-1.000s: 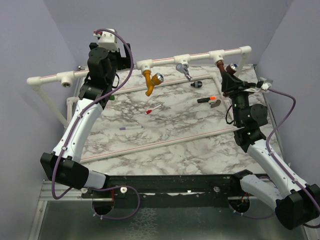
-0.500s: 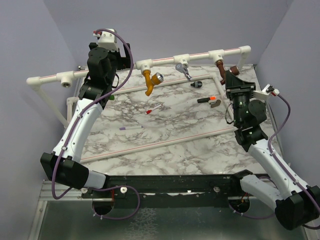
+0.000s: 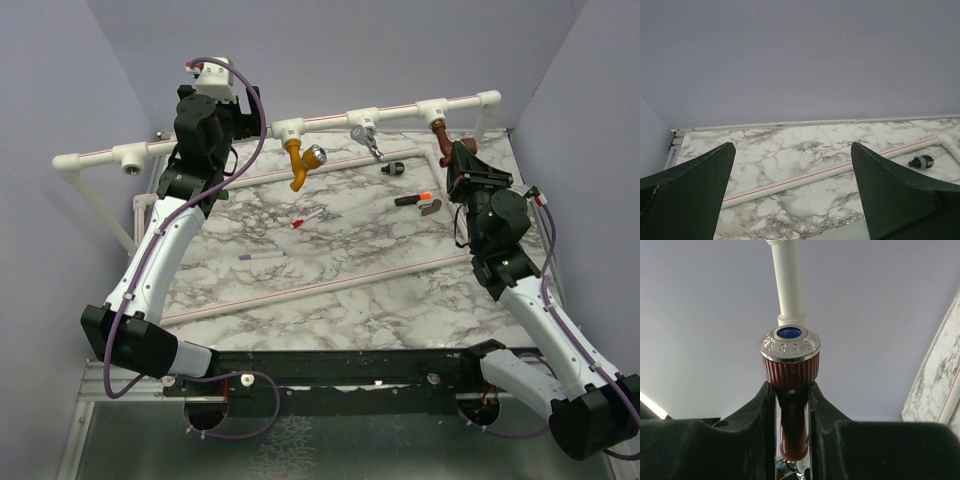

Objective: Install the water faucets

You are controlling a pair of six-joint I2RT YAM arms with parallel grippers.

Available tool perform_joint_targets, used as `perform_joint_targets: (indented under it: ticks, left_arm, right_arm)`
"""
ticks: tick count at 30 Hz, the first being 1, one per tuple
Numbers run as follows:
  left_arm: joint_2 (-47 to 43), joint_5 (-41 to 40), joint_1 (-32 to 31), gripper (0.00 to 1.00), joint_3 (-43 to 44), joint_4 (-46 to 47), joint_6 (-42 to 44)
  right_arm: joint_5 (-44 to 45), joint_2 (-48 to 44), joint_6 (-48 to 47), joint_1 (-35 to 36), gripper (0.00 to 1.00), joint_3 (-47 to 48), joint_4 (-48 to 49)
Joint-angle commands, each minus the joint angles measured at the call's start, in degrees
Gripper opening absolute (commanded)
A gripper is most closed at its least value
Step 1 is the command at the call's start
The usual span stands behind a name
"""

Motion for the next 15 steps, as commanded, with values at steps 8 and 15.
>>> perform_joint_targets:
  ticks: [8, 15]
  left_arm:
    - [1.9, 0.3, 0.3, 0.99, -2.4, -7.5, -1.4]
    - [1.9, 0.2, 0.3, 0.99, -2.4, -7.5, -1.3]
  right_arm:
    - [-11.3, 0.3, 9.9, 1.3, 0.06, 2.2, -13.7]
    - [-11.5, -0.6, 8.8, 1.3, 0.31, 1.8, -13.2]
